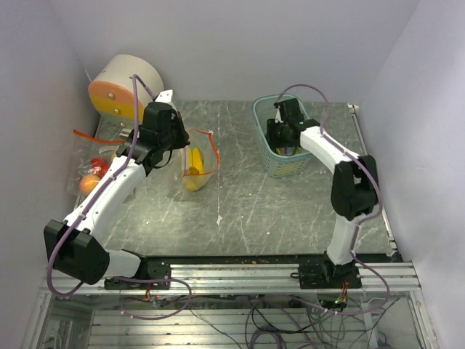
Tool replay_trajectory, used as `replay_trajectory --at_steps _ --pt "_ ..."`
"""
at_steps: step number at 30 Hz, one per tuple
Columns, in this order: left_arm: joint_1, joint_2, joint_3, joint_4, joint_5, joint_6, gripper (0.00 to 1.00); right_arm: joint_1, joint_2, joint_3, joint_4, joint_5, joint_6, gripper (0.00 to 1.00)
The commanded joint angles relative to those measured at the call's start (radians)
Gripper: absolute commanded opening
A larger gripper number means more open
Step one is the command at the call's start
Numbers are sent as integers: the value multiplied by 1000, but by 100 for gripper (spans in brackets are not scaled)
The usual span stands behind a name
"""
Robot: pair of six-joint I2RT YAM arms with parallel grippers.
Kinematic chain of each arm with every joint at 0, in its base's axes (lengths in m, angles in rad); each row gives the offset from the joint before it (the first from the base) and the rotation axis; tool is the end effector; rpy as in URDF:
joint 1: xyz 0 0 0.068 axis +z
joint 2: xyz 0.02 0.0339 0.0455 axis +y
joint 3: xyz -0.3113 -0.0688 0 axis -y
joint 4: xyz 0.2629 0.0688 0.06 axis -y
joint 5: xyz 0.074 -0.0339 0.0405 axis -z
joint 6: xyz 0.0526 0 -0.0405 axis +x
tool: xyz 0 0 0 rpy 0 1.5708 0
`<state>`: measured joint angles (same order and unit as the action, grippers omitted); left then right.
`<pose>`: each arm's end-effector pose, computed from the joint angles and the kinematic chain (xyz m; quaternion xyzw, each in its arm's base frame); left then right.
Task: Place the food in the zip-top bag and seal the zipper
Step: Pick up the fake fruit from the bin.
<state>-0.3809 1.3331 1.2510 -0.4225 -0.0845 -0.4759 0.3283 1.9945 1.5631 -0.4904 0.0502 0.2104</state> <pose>0.3027 -0.1164 0.3932 -0.0623 0.8585 -0.1778 0.4770 0.4631 0.1550 0.2410 -0.0478 0.9463 0.0619 0.3136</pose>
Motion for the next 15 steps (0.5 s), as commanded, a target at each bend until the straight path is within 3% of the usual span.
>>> replay_trajectory --at_steps 1,4,9,15 --pt "10 -24 -12 27 26 2 7 -2 -196 -64 60 -176 59 0" --pt "10 -27 -19 34 36 -2 7 -1 -253 -86 61 -230 98 0" --pt "10 -28 -24 49 60 -15 7 -3 -358 -53 144 -179 63 0" --pt "10 -10 -2 50 97 -27 7 58 -365 28 248 -548 57 0"
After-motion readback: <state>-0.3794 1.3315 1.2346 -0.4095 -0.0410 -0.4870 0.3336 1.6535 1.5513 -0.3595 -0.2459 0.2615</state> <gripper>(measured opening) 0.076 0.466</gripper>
